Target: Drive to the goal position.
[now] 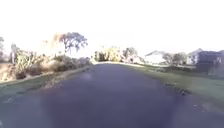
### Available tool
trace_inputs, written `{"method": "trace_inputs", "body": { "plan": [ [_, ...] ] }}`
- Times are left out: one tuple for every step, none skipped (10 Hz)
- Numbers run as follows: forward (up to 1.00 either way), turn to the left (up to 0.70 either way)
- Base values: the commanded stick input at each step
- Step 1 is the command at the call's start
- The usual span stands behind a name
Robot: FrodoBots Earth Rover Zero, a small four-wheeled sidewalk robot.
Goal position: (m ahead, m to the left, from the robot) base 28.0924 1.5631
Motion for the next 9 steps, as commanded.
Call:
{"method": "trace_inputs", "body": {
  "plan": [
    [1.0, 0.0],
    [1.0, 0.0],
    [1.0, 0.0],
    [1.0, 0.0],
    [1.0, 0.0],
    [1.0, 0.0],
    [1.0, 0.0],
    [1.0, 0.0],
    [1.0, 0.0]
  ]
}}
